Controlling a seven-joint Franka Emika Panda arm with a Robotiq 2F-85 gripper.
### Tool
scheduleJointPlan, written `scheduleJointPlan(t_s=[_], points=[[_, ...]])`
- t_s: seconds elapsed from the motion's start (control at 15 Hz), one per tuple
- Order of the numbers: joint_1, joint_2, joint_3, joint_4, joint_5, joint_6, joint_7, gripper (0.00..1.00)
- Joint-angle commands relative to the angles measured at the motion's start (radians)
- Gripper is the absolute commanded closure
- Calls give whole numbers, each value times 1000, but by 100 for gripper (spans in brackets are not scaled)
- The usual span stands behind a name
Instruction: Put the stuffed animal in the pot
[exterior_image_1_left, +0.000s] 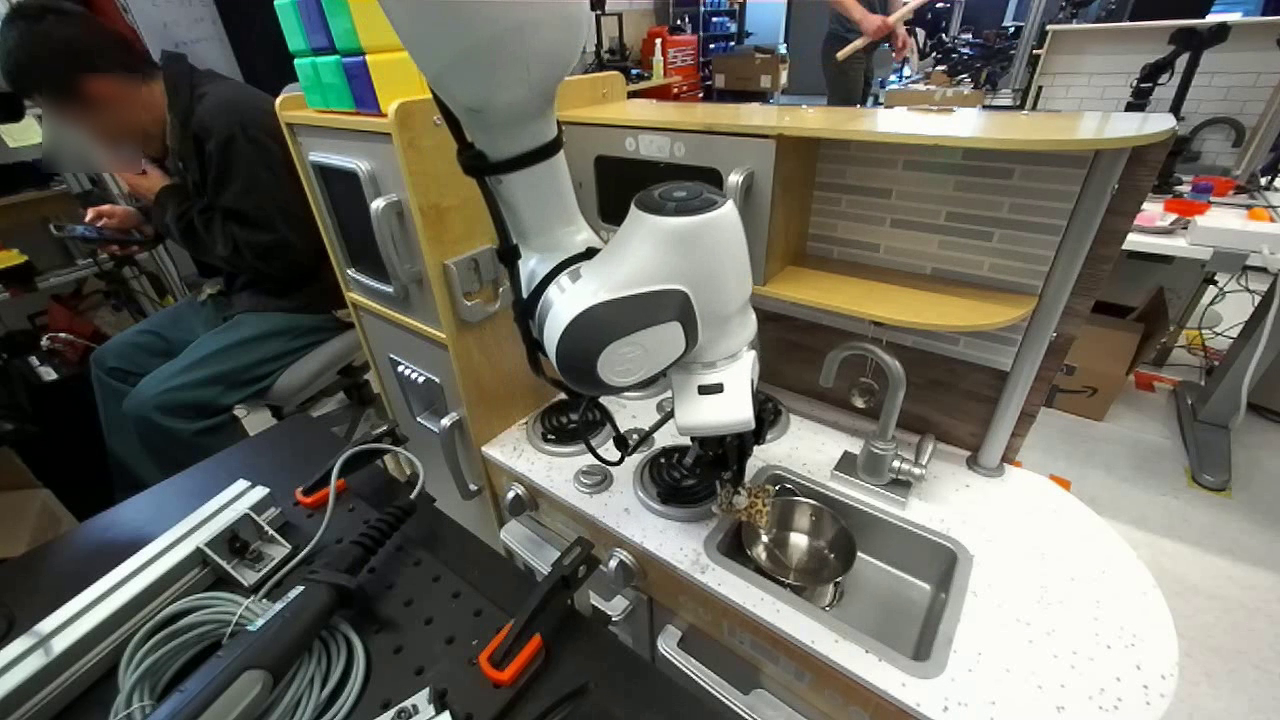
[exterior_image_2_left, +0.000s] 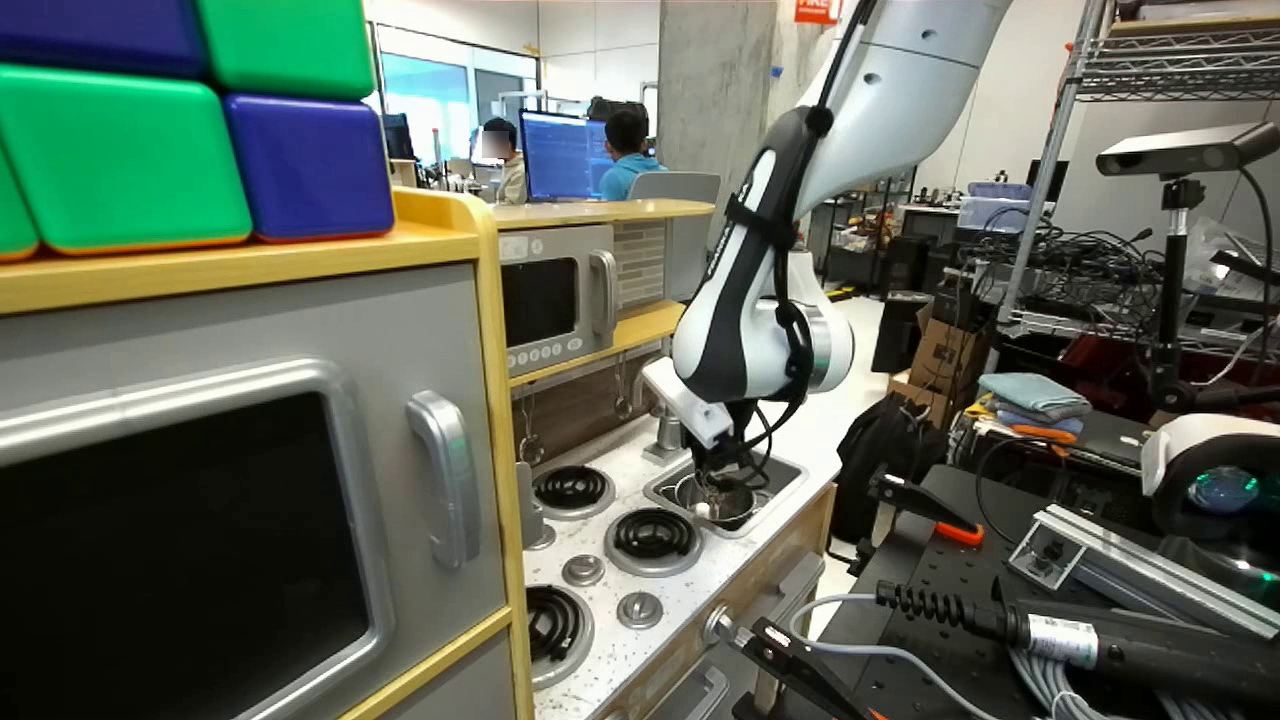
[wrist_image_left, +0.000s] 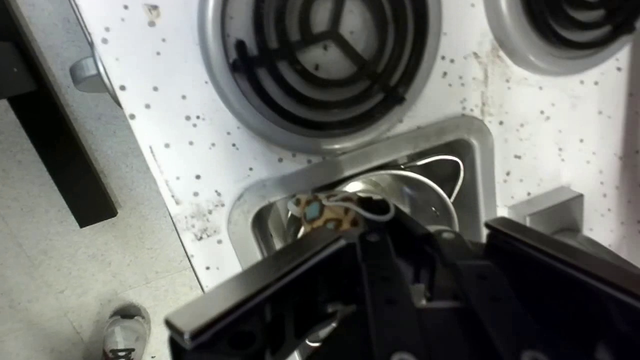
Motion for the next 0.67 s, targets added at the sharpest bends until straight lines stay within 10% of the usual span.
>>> scheduleJointPlan(t_s=[0.0,0.6], points=[[-100,-75,58,-37,70,13,-42,99],[-80,4,-24,89,182,7,47,99]])
